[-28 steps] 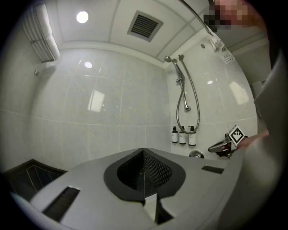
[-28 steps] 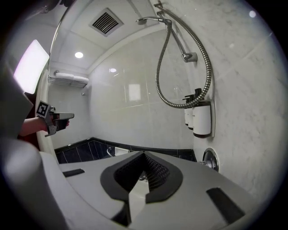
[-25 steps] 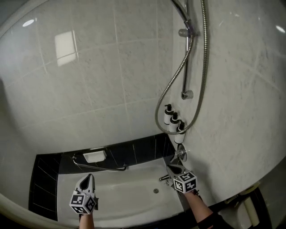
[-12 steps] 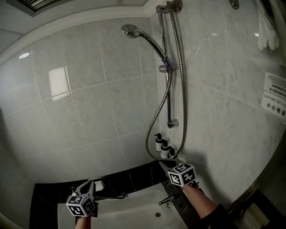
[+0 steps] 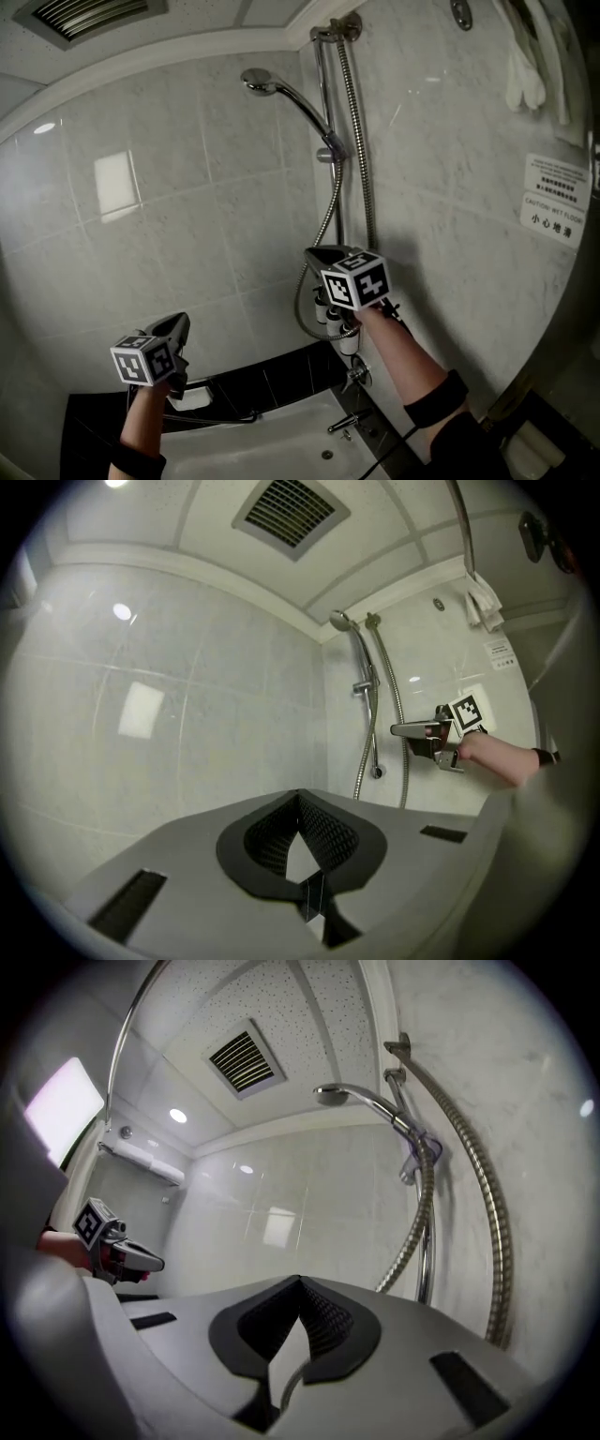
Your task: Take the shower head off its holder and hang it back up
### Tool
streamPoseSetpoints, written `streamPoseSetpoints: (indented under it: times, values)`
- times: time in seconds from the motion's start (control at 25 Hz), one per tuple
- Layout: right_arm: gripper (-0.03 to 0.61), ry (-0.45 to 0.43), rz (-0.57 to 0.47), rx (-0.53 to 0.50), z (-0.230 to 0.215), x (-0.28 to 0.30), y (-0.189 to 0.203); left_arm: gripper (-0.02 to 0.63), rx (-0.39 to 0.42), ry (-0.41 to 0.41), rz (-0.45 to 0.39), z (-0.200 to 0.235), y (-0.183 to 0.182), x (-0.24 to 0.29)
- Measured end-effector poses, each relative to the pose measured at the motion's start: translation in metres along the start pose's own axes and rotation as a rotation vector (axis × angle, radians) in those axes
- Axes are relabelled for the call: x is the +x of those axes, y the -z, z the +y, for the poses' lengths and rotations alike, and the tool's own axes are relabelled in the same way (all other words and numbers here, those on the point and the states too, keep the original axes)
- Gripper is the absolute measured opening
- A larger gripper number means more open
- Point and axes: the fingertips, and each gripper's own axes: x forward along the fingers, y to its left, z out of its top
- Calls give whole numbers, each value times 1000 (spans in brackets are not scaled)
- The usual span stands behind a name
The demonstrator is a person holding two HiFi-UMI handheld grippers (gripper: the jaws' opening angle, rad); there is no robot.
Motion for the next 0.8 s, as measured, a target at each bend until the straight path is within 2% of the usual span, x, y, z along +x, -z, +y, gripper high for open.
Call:
streamPoseSetpoints:
  times: [0.2, 0.36, 0.48, 0.64, 0.68, 0.76, 0.8]
  values:
    - [17, 61, -70, -36, -24, 12, -91, 0, 77, 2, -37, 2, -71, 15]
    - [15, 108, -184, 16, -51, 5, -173, 0, 116, 24, -54, -8, -125, 25]
    - [15, 174, -252, -6, -70, -6, -222, 0, 144, 35, -72, -18, -160, 29]
    - [22, 314, -291, -111, -89, -21, -249, 0, 157, 56, -100, -31, -182, 34]
    - [41, 339, -293, -140, -92, -23, -252, 0, 156, 61, -103, -33, -183, 35]
    - [143, 357, -284, -195, -94, -22, -255, 0, 157, 69, -103, -37, -182, 39]
    - [148, 356, -275, -225, -93, -20, -255, 0, 156, 72, -103, -37, -181, 41]
